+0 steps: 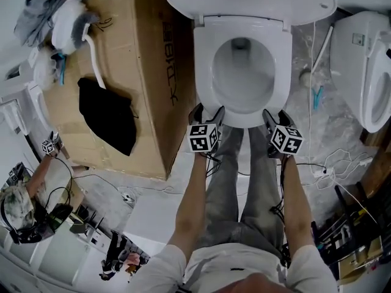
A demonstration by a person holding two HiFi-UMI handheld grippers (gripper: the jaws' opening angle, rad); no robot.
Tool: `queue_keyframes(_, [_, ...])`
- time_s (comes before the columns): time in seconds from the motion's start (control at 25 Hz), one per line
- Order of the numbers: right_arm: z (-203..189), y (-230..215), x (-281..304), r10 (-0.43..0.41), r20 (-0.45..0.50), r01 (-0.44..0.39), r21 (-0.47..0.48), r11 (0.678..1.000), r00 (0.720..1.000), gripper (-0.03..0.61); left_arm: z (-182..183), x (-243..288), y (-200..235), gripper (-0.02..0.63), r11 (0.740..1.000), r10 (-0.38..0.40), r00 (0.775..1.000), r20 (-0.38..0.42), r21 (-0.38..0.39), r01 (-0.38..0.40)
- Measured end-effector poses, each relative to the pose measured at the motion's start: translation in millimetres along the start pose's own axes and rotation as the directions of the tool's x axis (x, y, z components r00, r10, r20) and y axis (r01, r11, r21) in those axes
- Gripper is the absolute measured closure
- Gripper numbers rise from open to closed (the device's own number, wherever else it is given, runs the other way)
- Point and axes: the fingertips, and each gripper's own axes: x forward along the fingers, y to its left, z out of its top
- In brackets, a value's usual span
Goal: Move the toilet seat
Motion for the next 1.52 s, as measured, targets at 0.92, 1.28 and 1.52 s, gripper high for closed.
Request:
queue_keyframes(0.92, [49.9, 38.4, -77.3, 0.059, 0.099, -0.063, 0.034, 0.997, 0.993, 0.273, 59.4, -71.7, -31.7, 0.279, 0.999, -0.021, 0.994, 0.111, -0.046, 0.026])
queue_keyframes(1.28, [74.5, 50.5, -102.1, 0.075, 0.153, -0.086, 0.068, 0.994, 0.985, 0.278, 86.9, -93.3, -42.0, 0.279, 0.996, -0.021, 0.985, 0.169, -0.085, 0.035])
queue_keyframes(1.52, [92.7, 58.0, -116.2, 0.081, 0.189, -0.101, 0.100, 0.990, 0.979, 0.281, 106.6, -105.6, -47.1, 0.279, 0.992, -0.022, 0.978, 0.209, -0.118, 0.048])
